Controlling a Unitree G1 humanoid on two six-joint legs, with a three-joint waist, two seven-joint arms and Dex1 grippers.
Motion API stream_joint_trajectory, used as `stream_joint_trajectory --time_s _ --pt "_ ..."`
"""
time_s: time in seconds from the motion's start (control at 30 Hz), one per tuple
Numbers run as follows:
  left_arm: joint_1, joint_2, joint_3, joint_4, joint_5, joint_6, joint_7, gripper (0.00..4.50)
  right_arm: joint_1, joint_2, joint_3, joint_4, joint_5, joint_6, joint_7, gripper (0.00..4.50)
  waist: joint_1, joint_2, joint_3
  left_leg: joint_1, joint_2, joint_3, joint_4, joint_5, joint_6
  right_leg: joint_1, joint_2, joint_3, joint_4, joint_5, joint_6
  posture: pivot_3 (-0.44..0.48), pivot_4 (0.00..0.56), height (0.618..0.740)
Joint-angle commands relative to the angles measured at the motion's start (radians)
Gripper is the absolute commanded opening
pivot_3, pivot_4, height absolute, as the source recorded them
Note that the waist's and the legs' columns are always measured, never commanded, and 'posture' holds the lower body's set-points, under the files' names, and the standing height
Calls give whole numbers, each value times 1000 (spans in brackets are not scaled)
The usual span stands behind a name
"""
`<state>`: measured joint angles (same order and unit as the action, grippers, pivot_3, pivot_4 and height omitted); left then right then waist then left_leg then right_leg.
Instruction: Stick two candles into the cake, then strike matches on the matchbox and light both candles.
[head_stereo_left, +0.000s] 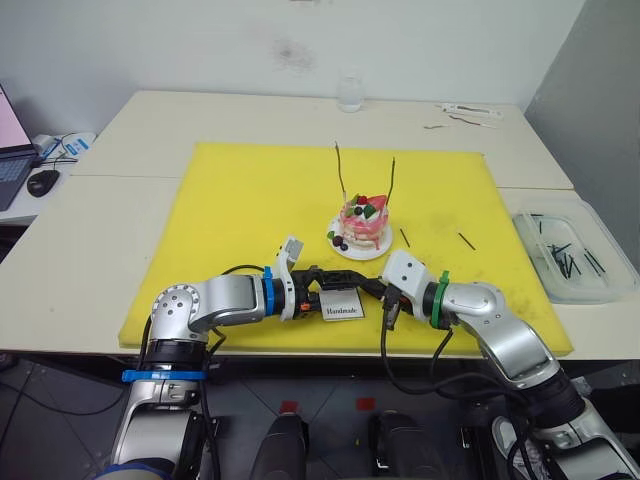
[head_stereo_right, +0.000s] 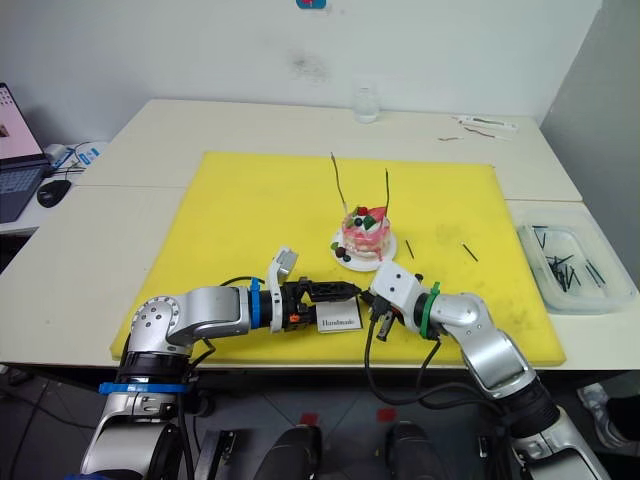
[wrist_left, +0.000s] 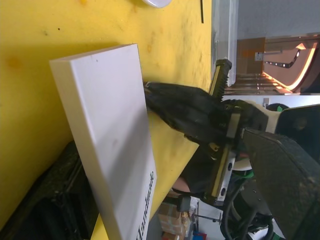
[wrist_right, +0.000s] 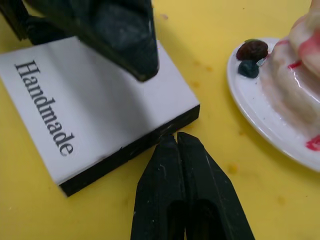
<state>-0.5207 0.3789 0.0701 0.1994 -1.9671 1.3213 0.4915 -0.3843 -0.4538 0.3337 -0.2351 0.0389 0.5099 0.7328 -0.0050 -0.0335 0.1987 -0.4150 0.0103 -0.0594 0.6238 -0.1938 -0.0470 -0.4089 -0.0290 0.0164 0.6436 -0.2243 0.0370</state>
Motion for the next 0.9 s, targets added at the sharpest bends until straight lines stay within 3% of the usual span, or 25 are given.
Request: stream_joint_trajectory --time_s 0.03,0.13,0.23,0.47,0.67,0.73,0.8,0.9 --pt "18 24 -32 -7 -5 9 17 4500 -14 -2 -40 -13 -12 -11 -36 39 0 0 0 0 0 0 0 0 0 0 0 0 0 0 0 0 150 740" --pt "24 46 -44 -4 -5 3 29 4500 -24 -4 -79 5 -29 -13 -85 39 0 0 0 0 0 0 0 0 0 0 0 0 0 0 0 0 150 740" --pt "36 64 -58 -10 -5 -7 41 3907 -23 -12 -115 10 -31 -11 -112 0 -3 0 0 0 0 0 0 0 0 0 0 0 0 0 0 0 150 740" --pt "82 92 -66 -50 -5 -35 46 1773 25 -18 -133 -65 -9 20 -112 0 -4 0 0 0 1 1 -3 0 0 -1 0 0 0 -1 -1 0 150 740" --pt "88 108 -9 -117 -5 -64 7 6 36 -18 -152 -119 23 52 -95 0 -5 0 0 0 1 1 -4 0 0 -2 0 0 0 -1 -1 0 150 740" --pt "72 125 29 -151 -5 -55 -55 6 31 -39 -202 -142 53 75 -84 0 -4 0 0 0 1 1 -3 0 0 -2 0 0 0 -1 -1 0 150 740" --pt "47 162 65 -191 -5 -14 -197 6 24 -54 -264 -159 88 103 -90 0 -3 0 0 -1 1 1 -3 0 0 -3 0 0 0 -1 -1 0 150 740" --pt "43 237 61 -245 -5 11 -331 6 16 -40 -320 -160 124 141 -120 0 -2 0 0 -1 1 1 -3 0 0 -3 0 0 -1 -1 -1 0 150 740"
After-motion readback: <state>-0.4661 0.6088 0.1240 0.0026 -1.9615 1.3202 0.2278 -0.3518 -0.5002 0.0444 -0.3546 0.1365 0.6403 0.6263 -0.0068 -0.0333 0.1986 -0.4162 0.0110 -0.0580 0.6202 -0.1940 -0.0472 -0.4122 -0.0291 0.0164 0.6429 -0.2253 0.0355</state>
